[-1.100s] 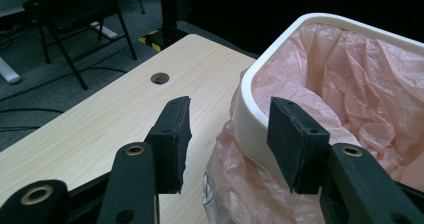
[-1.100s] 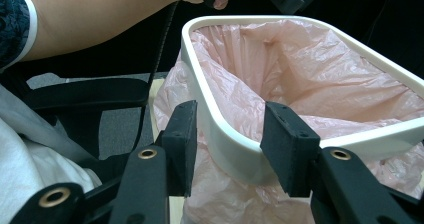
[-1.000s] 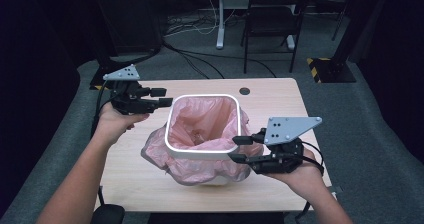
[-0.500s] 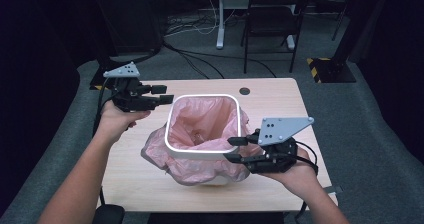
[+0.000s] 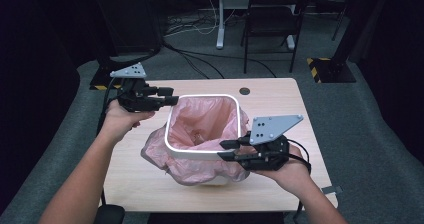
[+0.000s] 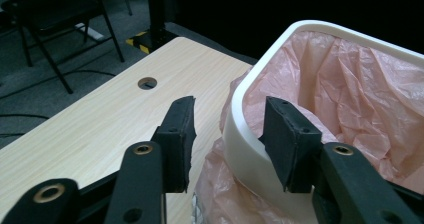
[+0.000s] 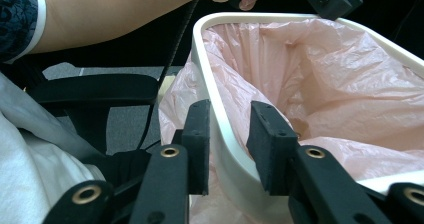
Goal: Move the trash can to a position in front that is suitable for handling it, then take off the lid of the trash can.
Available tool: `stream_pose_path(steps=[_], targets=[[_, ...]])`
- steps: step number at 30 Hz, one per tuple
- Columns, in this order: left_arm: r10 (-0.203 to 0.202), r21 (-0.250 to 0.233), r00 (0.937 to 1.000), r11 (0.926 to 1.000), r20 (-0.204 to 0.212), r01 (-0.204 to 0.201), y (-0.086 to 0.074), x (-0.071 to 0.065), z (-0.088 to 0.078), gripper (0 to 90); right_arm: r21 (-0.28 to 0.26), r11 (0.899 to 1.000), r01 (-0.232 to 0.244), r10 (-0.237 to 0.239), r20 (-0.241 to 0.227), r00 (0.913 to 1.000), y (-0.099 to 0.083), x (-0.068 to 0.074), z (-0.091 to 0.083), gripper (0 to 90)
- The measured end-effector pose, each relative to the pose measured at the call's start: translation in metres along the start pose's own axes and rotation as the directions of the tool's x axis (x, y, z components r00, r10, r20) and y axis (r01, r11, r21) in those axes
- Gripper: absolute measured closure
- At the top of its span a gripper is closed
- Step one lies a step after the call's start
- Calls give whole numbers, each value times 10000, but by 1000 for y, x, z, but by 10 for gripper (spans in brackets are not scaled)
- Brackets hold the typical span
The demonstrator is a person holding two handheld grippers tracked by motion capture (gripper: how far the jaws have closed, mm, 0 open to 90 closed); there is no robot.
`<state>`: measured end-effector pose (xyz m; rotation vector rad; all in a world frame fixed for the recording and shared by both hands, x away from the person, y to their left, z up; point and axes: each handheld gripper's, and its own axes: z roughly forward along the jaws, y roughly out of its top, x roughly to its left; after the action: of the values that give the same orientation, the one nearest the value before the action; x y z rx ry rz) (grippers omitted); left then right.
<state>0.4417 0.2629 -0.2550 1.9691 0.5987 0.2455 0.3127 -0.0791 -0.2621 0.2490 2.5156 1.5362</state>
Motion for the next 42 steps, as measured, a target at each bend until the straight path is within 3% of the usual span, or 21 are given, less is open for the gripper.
stream_pose_path(steps=[15, 25, 30, 36, 42], targets=[[316, 338, 9986, 9989, 417, -330, 2, -5, 16, 634, 441, 9990, 68, -49, -432, 9991, 4, -5, 13, 723], [413, 481, 9990, 9980, 148, -420, 3, -9, 21, 658, 402, 9989, 243, -213, -752, 9969, 4, -8, 17, 731], [334, 527, 9992, 9980, 204, -345, 4, -7, 24, 674, 433, 9988, 238, -204, -768, 9968, 4, -8, 18, 734], [819, 795, 9964, 9936, -227, -799, 5, -11, 29, 734, 398, 9989, 237, -202, -869, 9960, 5, -8, 18, 757], [903, 817, 9955, 9928, -293, -877, 6, -11, 30, 751, 291, 9992, 268, -232, -1196, 9926, 6, -11, 18, 802]])
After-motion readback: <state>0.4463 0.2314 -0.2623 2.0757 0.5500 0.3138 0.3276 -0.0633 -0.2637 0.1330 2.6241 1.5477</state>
